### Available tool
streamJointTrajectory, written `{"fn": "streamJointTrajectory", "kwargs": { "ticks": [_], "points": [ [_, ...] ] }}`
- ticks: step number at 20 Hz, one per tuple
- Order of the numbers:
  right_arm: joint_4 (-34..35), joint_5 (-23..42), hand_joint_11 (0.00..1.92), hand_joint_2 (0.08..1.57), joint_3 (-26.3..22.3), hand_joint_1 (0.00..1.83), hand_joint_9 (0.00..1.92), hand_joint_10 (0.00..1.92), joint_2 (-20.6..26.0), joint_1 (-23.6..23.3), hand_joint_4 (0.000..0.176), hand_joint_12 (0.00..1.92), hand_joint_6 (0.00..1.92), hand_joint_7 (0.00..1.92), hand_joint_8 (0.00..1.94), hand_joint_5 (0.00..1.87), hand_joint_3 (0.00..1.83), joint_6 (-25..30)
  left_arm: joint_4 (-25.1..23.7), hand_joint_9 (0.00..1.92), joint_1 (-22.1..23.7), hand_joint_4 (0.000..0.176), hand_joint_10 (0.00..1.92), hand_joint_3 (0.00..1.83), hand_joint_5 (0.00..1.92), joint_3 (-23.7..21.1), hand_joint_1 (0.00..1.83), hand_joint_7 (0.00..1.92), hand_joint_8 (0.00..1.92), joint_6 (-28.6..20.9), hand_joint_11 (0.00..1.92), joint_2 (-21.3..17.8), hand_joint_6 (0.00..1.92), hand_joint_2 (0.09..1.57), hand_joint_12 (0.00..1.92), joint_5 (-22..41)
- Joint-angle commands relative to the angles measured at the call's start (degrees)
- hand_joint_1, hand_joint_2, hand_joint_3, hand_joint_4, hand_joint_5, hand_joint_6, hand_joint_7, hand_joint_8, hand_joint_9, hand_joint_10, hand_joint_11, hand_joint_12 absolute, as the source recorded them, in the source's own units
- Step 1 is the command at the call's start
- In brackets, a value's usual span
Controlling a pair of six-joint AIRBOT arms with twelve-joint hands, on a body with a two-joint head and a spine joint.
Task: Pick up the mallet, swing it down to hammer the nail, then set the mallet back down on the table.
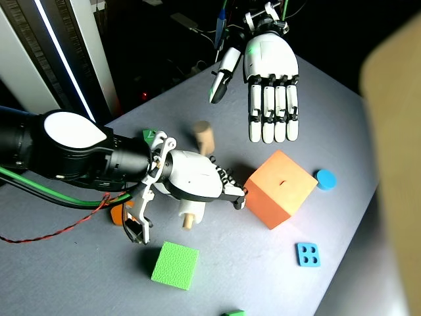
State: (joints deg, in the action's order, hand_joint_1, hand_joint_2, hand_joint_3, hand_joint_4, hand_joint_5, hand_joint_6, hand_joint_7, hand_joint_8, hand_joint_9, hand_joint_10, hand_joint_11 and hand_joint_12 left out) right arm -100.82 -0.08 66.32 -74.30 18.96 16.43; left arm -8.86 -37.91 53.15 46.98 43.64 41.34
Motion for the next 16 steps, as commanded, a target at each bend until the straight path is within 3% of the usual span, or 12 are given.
{"fn": "streamJointTrajectory", "kwargs": {
  "ticks": [1, 5, 10, 11, 12, 13, 14, 15, 16],
  "points": [
    [-0.4, -0.9, 0.0, 1.05, -0.5, 0.89, 0.13, 0.02, 0.7, -1.0, 0.0, 0.33, 0.0, 0.15, 0.0, 0.07, 0.0, -0.3, 0.9, 0.06, 0.8, 0.0, 0.0, 0.0, 0.12, 0.0, 0.0, 0.1, 0.0, -0.1, 0.0, -0.7, 0.0, 1.22, 0.08, 6.7],
    [-0.4, -1.3, 0.0, 1.04, -3.9, 0.9, 0.14, 0.02, 4.8, -2.6, 0.0, 0.33, 0.01, 0.16, 0.0, 0.09, 0.0, 0.8, 0.9, 0.07, 0.9, 0.0, 0.0, 0.0, 0.13, -0.2, 0.0, 0.11, 0.0, -0.1, 0.0, -0.7, 0.0, 1.21, 0.1, 6.7],
    [-0.3, -0.7, 0.0, 1.03, -12.0, 0.91, 0.17, 0.02, 14.9, -7.2, 0.0, 0.43, 0.01, 0.2, 0.01, 0.14, 0.0, 9.8, 0.9, 0.05, 1.3, 0.0, 0.0, 0.0, 0.1, -0.9, 0.0, 0.08, 0.0, -0.1, 0.0, -0.8, 0.0, 1.21, 0.04, 6.7],
    [-0.3, -0.8, 0.0, 1.02, -14.2, 0.96, 0.14, 0.83, 17.4, -7.9, 0.0, 0.93, 0.01, 0.37, 0.3, 0.36, 0.0, 11.3, 0.9, 0.25, 1.5, 0.0, 0.73, 0.0, 0.37, -1.1, 0.04, 0.48, 0.25, -0.1, 0.0, -0.9, 0.1, 1.22, 1.0, 6.7],
    [-0.3, -1.1, 0.0, 0.98, -16.5, 0.89, 0.01, 1.64, 20.1, -8.6, 0.0, 1.73, 0.58, 0.05, 1.3, 0.25, 0.0, 12.7, 0.9, 0.01, 1.8, 0.0, 1.83, 0.0, 0.01, -1.3, 0.2, 0.02, 1.81, -0.1, 0.0, -0.9, 1.78, 1.2, 1.71, 6.7],
    [-0.2, -1.8, 0.0, 1.03, -18.7, 0.87, 0.0, 1.9, 22.9, -9.0, 0.0, 1.91, 1.59, 0.0, 1.83, 0.07, 0.01, 15.3, 0.9, 0.0, 1.9, 0.0, 1.92, 0.0, 0.1, -1.7, 0.34, 0.0, 1.92, 0.0, 0.0, -0.9, 1.92, 1.17, 1.91, 6.7],
    [-0.2, -2.2, 0.0, 1.03, -19.5, 0.87, 0.0, 1.9, 24.1, -9.1, 0.0, 1.91, 1.59, 0.0, 1.83, 0.07, 0.01, 17.4, 0.9, 0.0, 2.0, 0.0, 1.92, 0.0, 0.1, -1.9, 0.34, 0.0, 1.92, 0.3, 0.0, -0.9, 1.92, 1.17, 1.91, 6.7],
    [-0.2, -2.6, 0.13, 1.06, -20.4, 0.77, 0.07, 1.92, 25.4, -9.1, 0.0, 1.92, 1.9, 0.05, 1.94, 0.17, 0.0, 19.2, 0.8, 0.24, 2.2, 0.0, 1.92, 0.0, 0.22, -2.1, 0.32, 0.24, 1.92, 0.3, 0.28, -0.9, 1.92, 1.18, 1.92, 6.7],
    [-0.2, -3.7, 0.46, 1.05, -21.4, 0.75, 0.31, 1.92, 26.8, -9.1, 0.0, 1.92, 1.92, 0.27, 1.94, 0.33, 0.0, 19.9, 0.8, 0.69, 2.4, 0.0, 1.92, 0.01, 0.74, -2.5, 0.25, 0.84, 1.9, 0.4, 0.36, -0.9, 1.92, 1.21, 1.92, 6.7]
  ]
}}
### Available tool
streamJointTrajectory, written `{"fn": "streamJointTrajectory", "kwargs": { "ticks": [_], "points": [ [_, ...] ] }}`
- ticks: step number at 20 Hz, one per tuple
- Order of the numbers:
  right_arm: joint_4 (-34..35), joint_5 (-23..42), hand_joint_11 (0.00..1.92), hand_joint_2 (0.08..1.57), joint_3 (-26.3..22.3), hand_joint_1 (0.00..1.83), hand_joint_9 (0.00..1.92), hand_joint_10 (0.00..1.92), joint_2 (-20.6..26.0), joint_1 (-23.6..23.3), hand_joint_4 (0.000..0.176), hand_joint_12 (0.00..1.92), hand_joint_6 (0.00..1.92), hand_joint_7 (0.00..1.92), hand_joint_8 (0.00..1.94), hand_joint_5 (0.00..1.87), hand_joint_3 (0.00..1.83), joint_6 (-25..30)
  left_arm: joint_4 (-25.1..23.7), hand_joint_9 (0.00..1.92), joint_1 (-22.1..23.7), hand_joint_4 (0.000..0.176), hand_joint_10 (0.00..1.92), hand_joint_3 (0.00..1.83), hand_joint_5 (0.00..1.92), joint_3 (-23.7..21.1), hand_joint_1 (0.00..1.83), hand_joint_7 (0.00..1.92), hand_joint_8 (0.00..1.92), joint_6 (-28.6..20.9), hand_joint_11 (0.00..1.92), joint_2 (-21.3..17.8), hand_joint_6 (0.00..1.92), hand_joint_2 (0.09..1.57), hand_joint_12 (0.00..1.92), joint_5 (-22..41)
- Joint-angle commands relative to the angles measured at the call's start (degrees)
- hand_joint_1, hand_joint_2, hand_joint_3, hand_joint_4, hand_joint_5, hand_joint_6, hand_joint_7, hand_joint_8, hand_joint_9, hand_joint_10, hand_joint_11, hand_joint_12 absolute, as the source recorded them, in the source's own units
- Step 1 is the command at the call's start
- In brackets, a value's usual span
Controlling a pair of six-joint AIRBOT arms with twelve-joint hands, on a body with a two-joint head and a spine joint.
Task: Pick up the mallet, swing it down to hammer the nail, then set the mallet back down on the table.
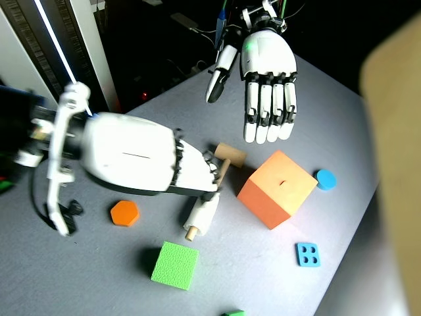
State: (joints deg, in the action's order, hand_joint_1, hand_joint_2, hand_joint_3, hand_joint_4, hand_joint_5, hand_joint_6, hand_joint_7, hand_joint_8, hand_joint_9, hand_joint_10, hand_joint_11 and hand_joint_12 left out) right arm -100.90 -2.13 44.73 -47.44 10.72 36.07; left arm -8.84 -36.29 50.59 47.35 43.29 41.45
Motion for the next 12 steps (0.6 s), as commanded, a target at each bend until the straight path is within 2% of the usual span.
{"fn": "streamJointTrajectory", "kwargs": {
  "ticks": [1, 2, 3, 4, 5, 6, 7, 8, 9, 11, 12],
  "points": [
    [-0.1, -2.5, 0.66, 1.06, -0.7, 0.71, 0.54, 1.92, 1.1, -1.0, 0.0, 1.92, 1.92, 0.51, 1.94, 0.49, 0.0, 0.1, 0.8, 1.0, 1.0, 0.0, 1.92, 0.0, 1.05, -0.3, 0.24, 1.14, 1.92, 0.0, 0.57, -0.5, 1.86, 1.22, 1.92, 6.4],
    [-0.1, -3.3, 1.09, 1.07, -1.7, 0.73, 1.02, 1.92, 2.7, -1.2, 0.0, 1.92, 1.92, 1.03, 1.94, 0.92, 0.0, 0.5, 0.8, 1.38, 1.4, 0.0, 1.92, 0.0, 1.34, -0.7, 0.35, 1.44, 1.92, 0.0, 1.21, -0.5, 1.91, 1.24, 1.92, 5.9],
    [-0.1, -4.1, 1.32, 1.07, -2.5, 0.69, 1.29, 1.92, 3.9, -1.4, 0.0, 1.92, 1.92, 1.31, 1.94, 1.19, 0.0, 0.5, 0.8, 1.58, 1.8, 0.0, 1.92, 0.0, 1.49, -0.9, 0.45, 1.58, 1.92, 0.0, 1.52, -0.4, 1.92, 1.25, 1.92, 5.4],
    [0.0, -4.4, 1.49, 1.16, -3.2, 0.67, 1.49, 1.92, 4.9, -1.4, 0.0, 1.92, 1.92, 1.51, 1.94, 1.4, 0.02, 0.4, 0.8, 1.67, 2.1, 0.0, 1.92, 0.01, 1.52, -0.9, 0.78, 1.61, 1.92, 0.1, 1.73, -0.3, 1.92, 1.28, 1.92, 5.2],
    [0.0, -4.5, 1.52, 1.25, -4.2, 0.85, 1.54, 1.92, 6.0, -1.7, 0.0, 1.92, 1.92, 1.55, 1.94, 1.38, 0.01, -1.7, 0.6, 1.68, 2.6, 0.001, 1.92, 0.0, 1.53, -0.8, 1.08, 1.63, 1.92, 0.3, 1.76, 0.1, 1.92, 1.28, 1.92, 5.2],
    [0.0, -4.7, 1.52, 1.28, -4.5, 0.93, 1.54, 1.92, 6.7, -2.3, 0.0, 1.92, 1.92, 1.55, 1.94, 1.36, 0.02, -2.7, 0.2, 1.67, 2.8, 0.104, 1.92, 0.0, 1.51, -0.7, 1.19, 1.62, 1.92, 0.1, 1.75, 0.3, 1.92, 1.28, 1.92, 5.2],
    [0.0, -4.7, 1.52, 1.33, -5.0, 0.99, 1.53, 1.92, 7.9, -3.0, 0.07, 1.92, 1.92, 1.53, 1.94, 1.34, 0.0, -2.5, -0.3, 1.65, 2.9, 0.162, 1.92, 0.01, 1.51, -0.6, 1.15, 1.61, 1.92, -0.1, 1.7, 0.4, 1.92, 1.32, 1.92, 5.2],
    [0.0, -4.7, 1.53, 1.32, -5.3, 1.01, 1.52, 1.92, 8.5, -3.2, 0.155, 1.92, 1.92, 1.51, 1.94, 1.33, 0.0, -1.8, -0.3, 1.63, 2.8, 0.173, 1.92, 0.01, 1.53, -0.6, 1.18, 1.6, 1.92, -0.2, 1.67, 0.4, 1.92, 1.31, 1.92, 5.2],
    [0.0, -4.0, 1.52, 1.31, -5.6, 1.02, 1.5, 1.92, 9.3, -2.8, 0.172, 1.92, 1.92, 1.5, 1.94, 1.34, 0.0, -1.5, -0.3, 1.6, 2.8, 0.174, 1.92, 0.0, 1.52, -0.7, 1.19, 1.58, 1.92, -0.2, 1.63, 0.4, 1.92, 1.29, 1.92, 5.2],
    [0.0, -3.0, 1.53, 1.31, -5.9, 1.01, 1.5, 1.92, 10.0, -1.8, 0.176, 1.92, 1.92, 1.49, 1.94, 1.32, 0.0, -1.5, -0.4, 1.6, 2.8, 0.166, 1.92, 0.0, 1.52, -0.8, 1.13, 1.58, 1.92, -0.3, 1.6, 0.4, 1.92, 1.3, 1.92, 5.4],
    [0.0, -2.8, 1.53, 1.3, -5.9, 1.02, 1.5, 1.92, 10.1, -1.5, 0.176, 1.92, 1.92, 1.5, 1.94, 1.32, 0.0, -1.5, -0.4, 1.59, 2.7, 0.09, 1.92, 0.0, 1.52, -0.8, 1.12, 1.58, 1.92, -0.4, 1.59, 0.4, 1.92, 1.29, 1.92, 5.5]
  ]
}}
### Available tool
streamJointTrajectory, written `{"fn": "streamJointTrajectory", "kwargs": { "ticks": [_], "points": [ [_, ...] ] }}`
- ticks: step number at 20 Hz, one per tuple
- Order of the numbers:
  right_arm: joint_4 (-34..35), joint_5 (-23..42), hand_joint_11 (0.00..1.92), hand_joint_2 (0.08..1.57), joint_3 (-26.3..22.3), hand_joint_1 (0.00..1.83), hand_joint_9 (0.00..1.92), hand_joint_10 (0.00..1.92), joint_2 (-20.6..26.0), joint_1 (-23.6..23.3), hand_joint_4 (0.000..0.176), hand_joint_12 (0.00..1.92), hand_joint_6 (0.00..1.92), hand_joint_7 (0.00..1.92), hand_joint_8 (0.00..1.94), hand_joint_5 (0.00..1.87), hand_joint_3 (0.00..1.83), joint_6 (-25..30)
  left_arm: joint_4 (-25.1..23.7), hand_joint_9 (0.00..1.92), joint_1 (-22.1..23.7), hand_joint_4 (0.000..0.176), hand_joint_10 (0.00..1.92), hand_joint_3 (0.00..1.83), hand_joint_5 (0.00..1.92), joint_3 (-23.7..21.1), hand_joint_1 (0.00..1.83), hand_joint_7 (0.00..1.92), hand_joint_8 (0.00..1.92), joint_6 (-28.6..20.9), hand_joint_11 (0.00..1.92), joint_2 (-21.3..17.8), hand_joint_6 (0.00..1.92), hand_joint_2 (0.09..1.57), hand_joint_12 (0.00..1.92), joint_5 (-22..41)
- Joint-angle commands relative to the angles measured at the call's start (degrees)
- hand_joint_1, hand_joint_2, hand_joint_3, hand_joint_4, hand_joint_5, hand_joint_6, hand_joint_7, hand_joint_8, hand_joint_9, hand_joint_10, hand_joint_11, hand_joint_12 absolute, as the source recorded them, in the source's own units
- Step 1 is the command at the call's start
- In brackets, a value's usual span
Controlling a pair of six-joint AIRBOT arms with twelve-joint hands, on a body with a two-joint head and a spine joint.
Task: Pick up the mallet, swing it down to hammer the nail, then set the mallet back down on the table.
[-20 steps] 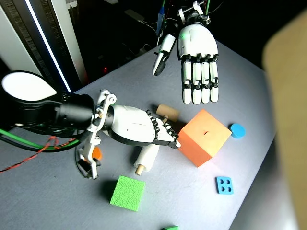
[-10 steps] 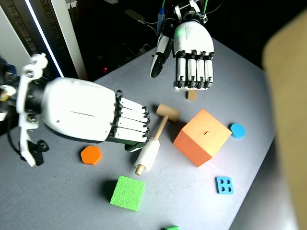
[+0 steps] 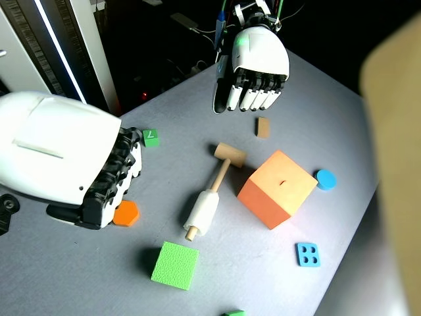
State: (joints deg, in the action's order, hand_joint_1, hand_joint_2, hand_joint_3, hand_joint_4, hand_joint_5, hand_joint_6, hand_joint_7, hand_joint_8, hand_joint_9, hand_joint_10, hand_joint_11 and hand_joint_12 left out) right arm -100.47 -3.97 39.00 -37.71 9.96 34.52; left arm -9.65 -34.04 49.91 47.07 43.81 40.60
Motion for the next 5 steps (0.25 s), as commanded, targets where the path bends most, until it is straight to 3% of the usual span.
{"fn": "streamJointTrajectory", "kwargs": {
  "ticks": [1, 2, 5],
  "points": [
    [-0.5, -0.9, 1.54, 1.29, -0.1, 1.05, 1.51, 1.92, 0.3, -0.6, 0.176, 1.92, 1.92, 1.51, 1.94, 1.32, 0.0, 0.1, 0.4, 1.59, 0.4, 0.074, 1.92, 0.0, 1.52, -0.3, 1.12, 1.57, 1.92, -0.1, 1.59, -0.1, 1.92, 1.29, 1.92, 6.5],
    [-0.5, -0.9, 1.53, 1.29, -0.1, 1.04, 1.52, 1.92, 0.3, -0.7, 0.176, 1.92, 1.92, 1.51, 1.94, 1.32, 0.0, 0.1, 0.4, 1.6, 0.4, 0.066, 1.92, 0.01, 1.53, -0.4, 1.09, 1.59, 1.92, -0.2, 1.6, -0.1, 1.92, 1.31, 1.92, 6.5],
    [-0.5, 0.1, 1.5, 1.3, 0.3, 1.02, 1.49, 1.92, 0.3, -0.9, 0.176, 1.92, 1.92, 1.5, 1.94, 1.31, 0.0, 1.2, 0.4, 1.59, 0.2, 0.089, 1.92, 0.01, 1.5, -0.6, 1.12, 1.57, 1.92, -0.3, 1.59, -0.1, 1.92, 1.32, 1.92, 6.5]
  ]
}}
